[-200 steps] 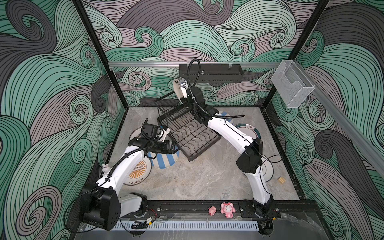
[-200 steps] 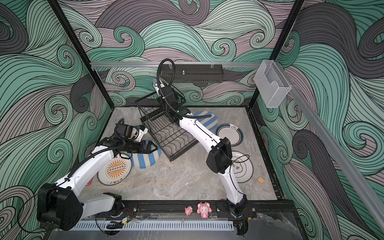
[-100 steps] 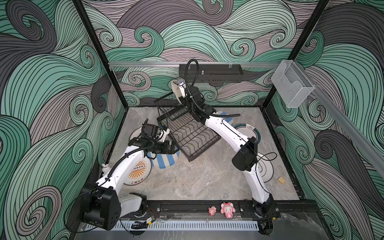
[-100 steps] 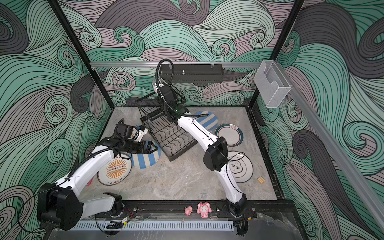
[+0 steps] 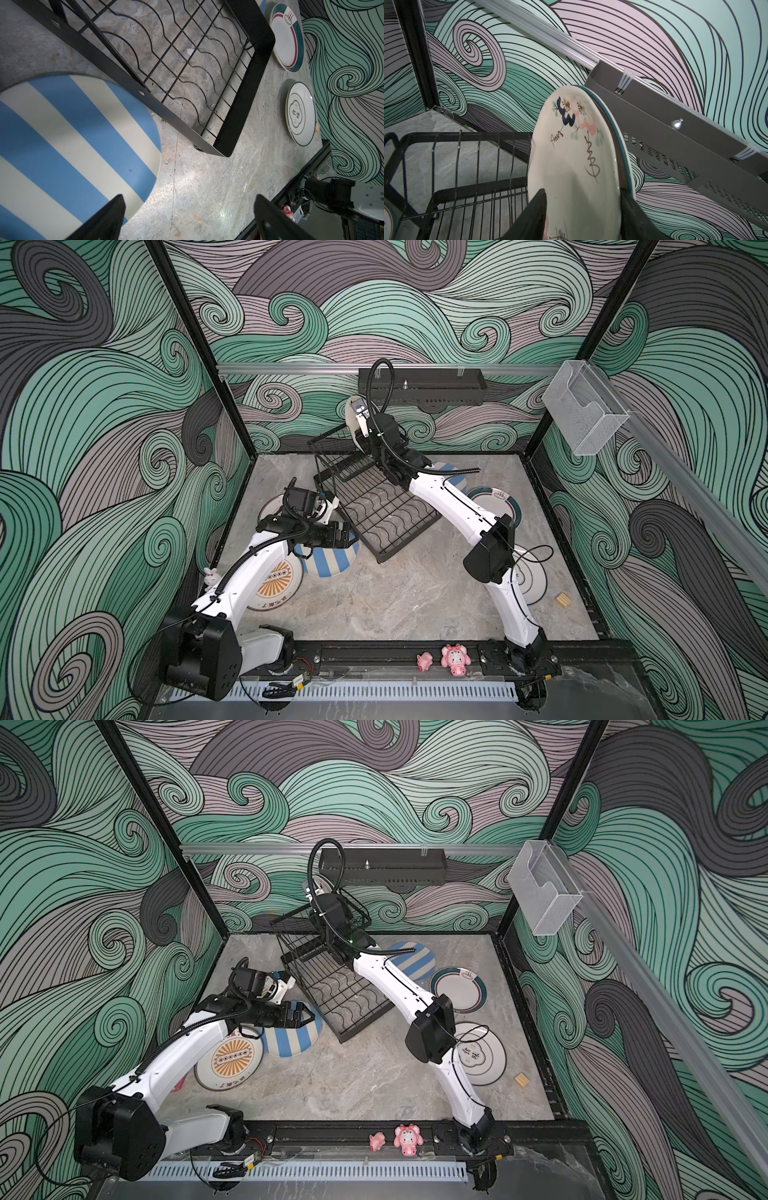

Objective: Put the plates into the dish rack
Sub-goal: 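Open the right gripper and withdraw it from the rack, then move the right gripper down to the rim of the white green-rimmed plate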

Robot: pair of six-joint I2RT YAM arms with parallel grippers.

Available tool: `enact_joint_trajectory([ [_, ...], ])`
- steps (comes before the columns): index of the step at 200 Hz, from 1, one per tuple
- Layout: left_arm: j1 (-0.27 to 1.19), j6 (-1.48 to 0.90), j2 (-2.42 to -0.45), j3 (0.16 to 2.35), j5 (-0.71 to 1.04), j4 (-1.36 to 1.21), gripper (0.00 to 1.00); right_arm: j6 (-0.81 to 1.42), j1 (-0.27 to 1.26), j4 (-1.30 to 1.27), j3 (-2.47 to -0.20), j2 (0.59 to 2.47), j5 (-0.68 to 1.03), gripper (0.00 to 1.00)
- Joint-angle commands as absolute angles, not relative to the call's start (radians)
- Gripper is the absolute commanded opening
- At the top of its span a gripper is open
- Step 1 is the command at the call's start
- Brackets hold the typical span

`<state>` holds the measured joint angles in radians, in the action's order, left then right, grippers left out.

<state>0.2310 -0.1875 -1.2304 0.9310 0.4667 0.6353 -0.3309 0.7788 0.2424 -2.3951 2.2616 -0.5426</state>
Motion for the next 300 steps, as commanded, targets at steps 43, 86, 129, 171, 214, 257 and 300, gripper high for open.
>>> enact_joint_trajectory([
  [43, 0.22, -0.179, -1.194, 0.962, 0.45, 0.653, 0.99, -0.281, 0.792, 0.354, -2.365, 2.063, -0.541, 0.68],
  [86, 0.219, -0.188, -1.169, 0.966, 0.448, 0.652, 0.99, -0.214, 0.79, 0.462, -2.193, 1.885, -0.501, 0.73],
  [129, 0.219, -0.21, -1.113, 0.975, 0.484, 0.611, 0.98, -0.106, 0.781, 0.555, -1.869, 1.628, -0.471, 0.75],
  [171, 0.218, -0.245, -1.071, 0.944, 0.495, 0.566, 0.98, 0.041, 0.745, 0.588, -1.5, 1.33, -0.436, 0.79],
  [214, 0.218, -0.306, -1.046, 0.892, 0.472, 0.539, 0.99, 0.179, 0.719, 0.672, -1.149, 1.098, -0.427, 0.8],
  [257, 0.22, -0.358, -1.019, 0.837, 0.466, 0.505, 0.98, 0.375, 0.696, 0.744, -0.873, 0.931, -0.449, 0.82],
  [300, 0.238, -0.415, -0.995, 0.781, 0.489, 0.486, 0.99, 0.552, 0.649, 0.78, -0.729, 0.882, -0.454, 0.9],
])
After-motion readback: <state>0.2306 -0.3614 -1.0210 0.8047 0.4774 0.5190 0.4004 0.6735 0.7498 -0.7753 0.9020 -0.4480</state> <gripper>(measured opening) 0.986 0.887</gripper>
